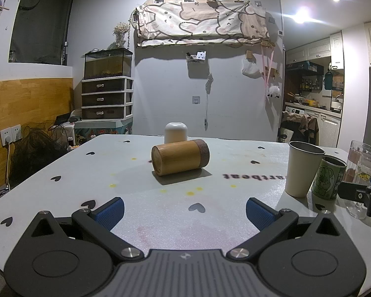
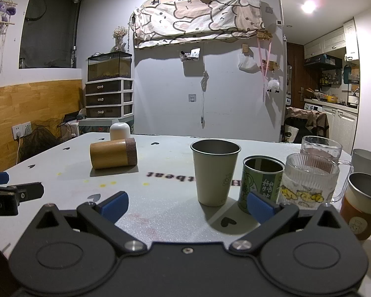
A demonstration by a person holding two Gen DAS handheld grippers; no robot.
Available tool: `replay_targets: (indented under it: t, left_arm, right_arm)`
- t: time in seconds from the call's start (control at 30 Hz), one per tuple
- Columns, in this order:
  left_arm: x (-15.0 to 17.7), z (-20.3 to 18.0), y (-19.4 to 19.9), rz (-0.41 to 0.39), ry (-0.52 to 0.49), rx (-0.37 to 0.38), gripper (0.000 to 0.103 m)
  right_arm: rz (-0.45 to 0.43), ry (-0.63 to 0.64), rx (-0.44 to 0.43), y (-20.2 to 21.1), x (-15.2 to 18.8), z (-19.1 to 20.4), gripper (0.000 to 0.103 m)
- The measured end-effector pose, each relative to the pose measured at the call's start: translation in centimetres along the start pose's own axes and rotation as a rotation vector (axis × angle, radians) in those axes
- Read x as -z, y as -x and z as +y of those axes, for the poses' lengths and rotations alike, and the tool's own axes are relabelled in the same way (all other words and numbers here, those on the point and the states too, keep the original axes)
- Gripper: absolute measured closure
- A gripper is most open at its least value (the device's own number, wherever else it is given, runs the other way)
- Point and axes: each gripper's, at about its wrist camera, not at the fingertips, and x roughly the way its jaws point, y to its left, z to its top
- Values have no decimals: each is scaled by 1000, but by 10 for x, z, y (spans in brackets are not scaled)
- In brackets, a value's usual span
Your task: Flip cup upright
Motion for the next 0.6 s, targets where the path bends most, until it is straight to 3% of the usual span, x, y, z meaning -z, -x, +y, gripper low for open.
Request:
replay_targets:
  t: [0.6]
  left_arm:
    - [0,0,0,1,-1,0,0]
  right_arm:
    - [0,-1,0,1,0,1,0]
